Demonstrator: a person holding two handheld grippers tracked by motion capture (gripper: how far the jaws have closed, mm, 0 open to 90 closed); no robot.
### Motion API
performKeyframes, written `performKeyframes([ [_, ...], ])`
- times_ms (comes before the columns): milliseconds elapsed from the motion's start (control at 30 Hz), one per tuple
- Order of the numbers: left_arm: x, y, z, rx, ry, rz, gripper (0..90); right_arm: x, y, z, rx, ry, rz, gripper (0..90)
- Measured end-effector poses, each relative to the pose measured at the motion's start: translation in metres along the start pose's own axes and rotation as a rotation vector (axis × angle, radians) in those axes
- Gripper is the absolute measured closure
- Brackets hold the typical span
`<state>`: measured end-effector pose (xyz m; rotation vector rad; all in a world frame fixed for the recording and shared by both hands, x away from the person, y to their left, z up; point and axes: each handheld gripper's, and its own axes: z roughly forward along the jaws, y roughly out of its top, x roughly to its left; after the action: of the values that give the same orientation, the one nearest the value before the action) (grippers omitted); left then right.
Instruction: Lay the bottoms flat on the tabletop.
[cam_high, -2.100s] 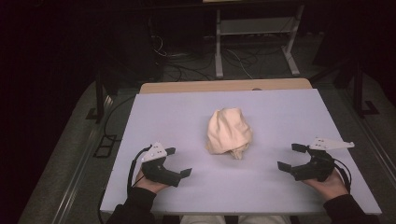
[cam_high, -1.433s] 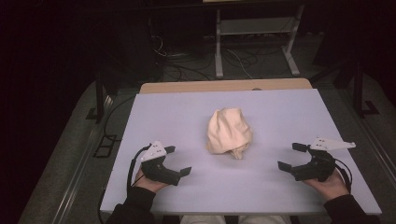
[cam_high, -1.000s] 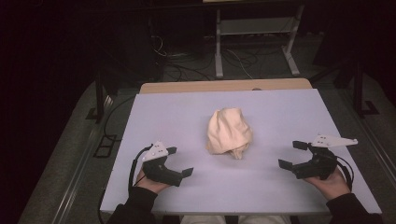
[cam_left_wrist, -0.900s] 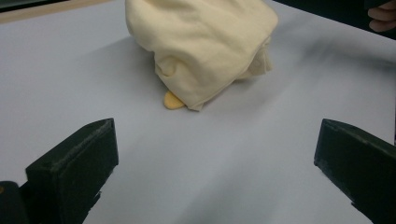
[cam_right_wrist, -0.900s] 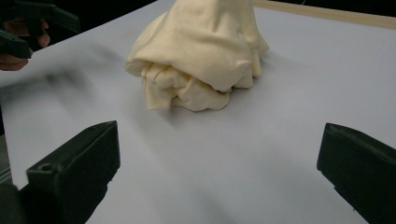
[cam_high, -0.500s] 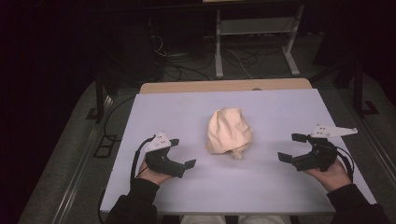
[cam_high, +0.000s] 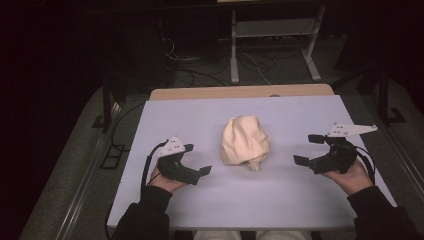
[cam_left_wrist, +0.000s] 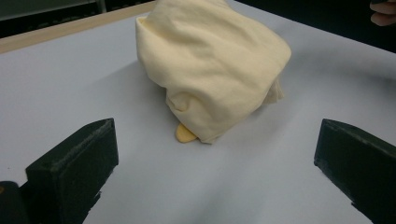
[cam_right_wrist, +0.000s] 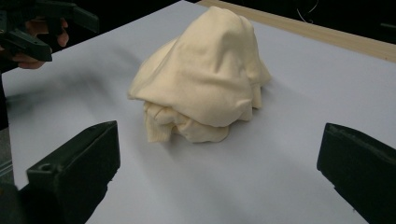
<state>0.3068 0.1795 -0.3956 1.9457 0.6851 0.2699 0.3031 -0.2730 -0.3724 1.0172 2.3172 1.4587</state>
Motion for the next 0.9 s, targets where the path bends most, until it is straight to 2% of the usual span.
performKeyframes([
  [133, 0.002, 0.003, 0.003, 0.006, -0.002, 0.005, 0.0, 0.001, 0.007, 0.005, 0.011, 0.002, -0.02, 0.0],
  [533, 0.011, 0.019, 0.014, -0.009, -0.004, 0.021, 0.0, -0.004, 0.022, 0.021, 0.032, -0.005, -0.034, 0.0],
  [900, 0.023, 0.019, 0.027, -0.005, -0.001, -0.011, 0.0, -0.009, 0.033, 0.044, 0.046, 0.016, -0.045, 0.0],
])
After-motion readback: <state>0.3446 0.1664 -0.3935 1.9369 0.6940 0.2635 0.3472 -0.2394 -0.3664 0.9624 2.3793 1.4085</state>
